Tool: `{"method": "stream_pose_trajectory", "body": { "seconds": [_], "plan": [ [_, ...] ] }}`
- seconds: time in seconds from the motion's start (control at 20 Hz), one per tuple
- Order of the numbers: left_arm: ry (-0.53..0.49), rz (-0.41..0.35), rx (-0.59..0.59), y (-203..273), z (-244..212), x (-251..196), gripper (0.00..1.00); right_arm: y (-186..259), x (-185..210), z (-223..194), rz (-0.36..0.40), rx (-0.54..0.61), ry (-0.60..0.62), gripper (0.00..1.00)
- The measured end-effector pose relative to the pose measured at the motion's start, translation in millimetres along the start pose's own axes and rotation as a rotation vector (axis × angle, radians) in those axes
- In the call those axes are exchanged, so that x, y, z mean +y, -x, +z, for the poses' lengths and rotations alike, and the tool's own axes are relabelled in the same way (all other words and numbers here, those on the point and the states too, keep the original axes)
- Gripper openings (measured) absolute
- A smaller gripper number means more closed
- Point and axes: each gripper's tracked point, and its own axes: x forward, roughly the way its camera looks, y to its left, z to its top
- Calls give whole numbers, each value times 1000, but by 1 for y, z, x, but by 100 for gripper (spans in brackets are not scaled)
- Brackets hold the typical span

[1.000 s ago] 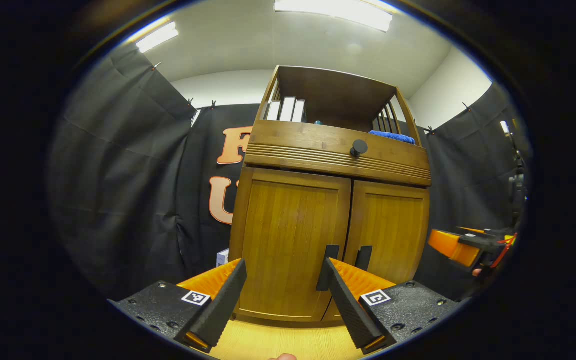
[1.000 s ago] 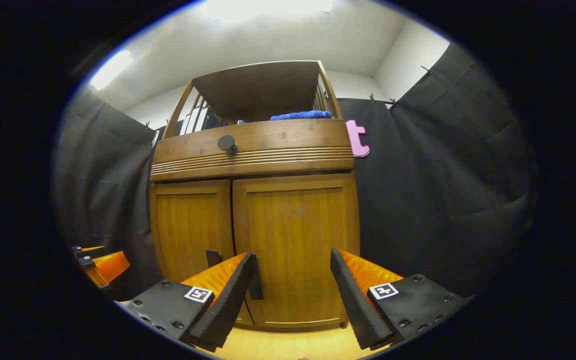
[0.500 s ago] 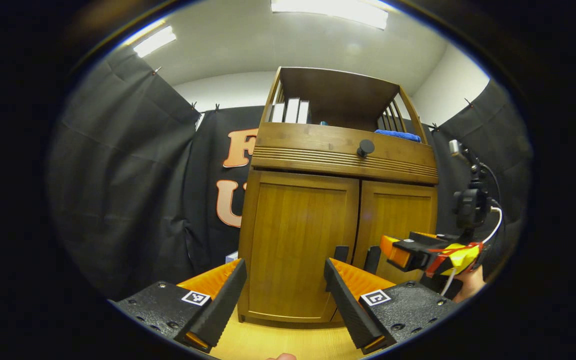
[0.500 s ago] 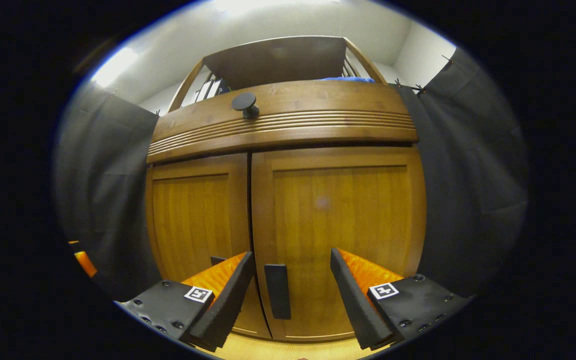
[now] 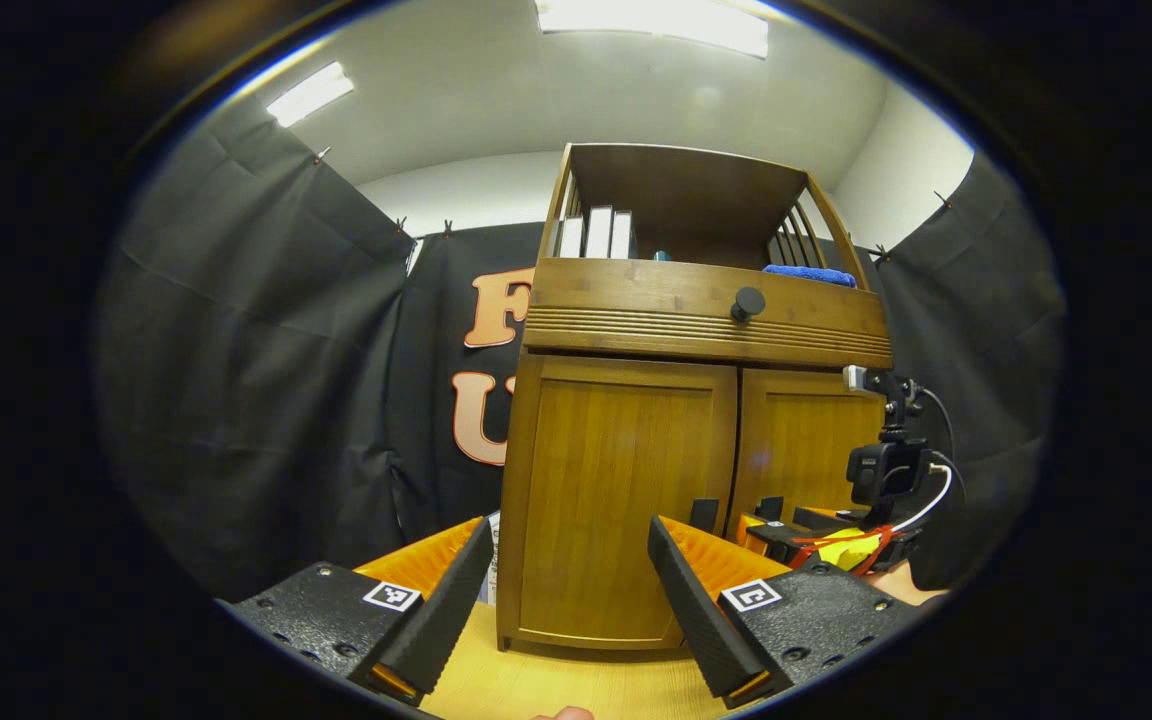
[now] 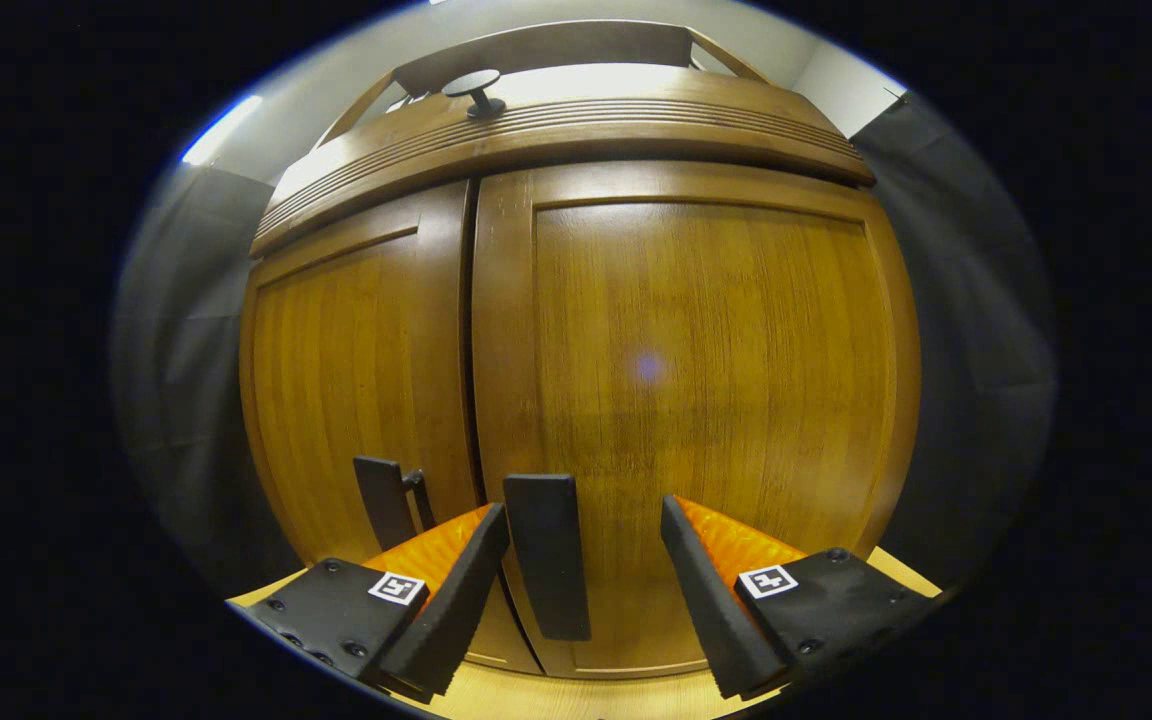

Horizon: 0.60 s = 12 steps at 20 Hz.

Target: Open the right door of the double-door shoe cabinet with the right hand, and open the left door with the left hand.

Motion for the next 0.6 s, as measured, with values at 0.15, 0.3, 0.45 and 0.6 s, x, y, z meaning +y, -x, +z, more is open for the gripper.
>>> {"method": "stream_pose_trajectory", "body": {
  "seconds": [0.15, 0.3, 0.45, 0.6],
  "plan": [
    [14, -8, 23, 0, -9, -2, 92, -3, 0, 0, -27, 3, 2, 94],
    [22, -12, 32, 0, -13, -2, 95, -5, -2, 0, -26, -5, 31, 98],
    [23, -16, 21, 1, -10, -3, 92, -5, 2, -2, -10, -2, 31, 88],
    [12, -8, 12, 2, -8, 0, 94, -7, 15, -2, 24, -6, 44, 67]
  ]
}}
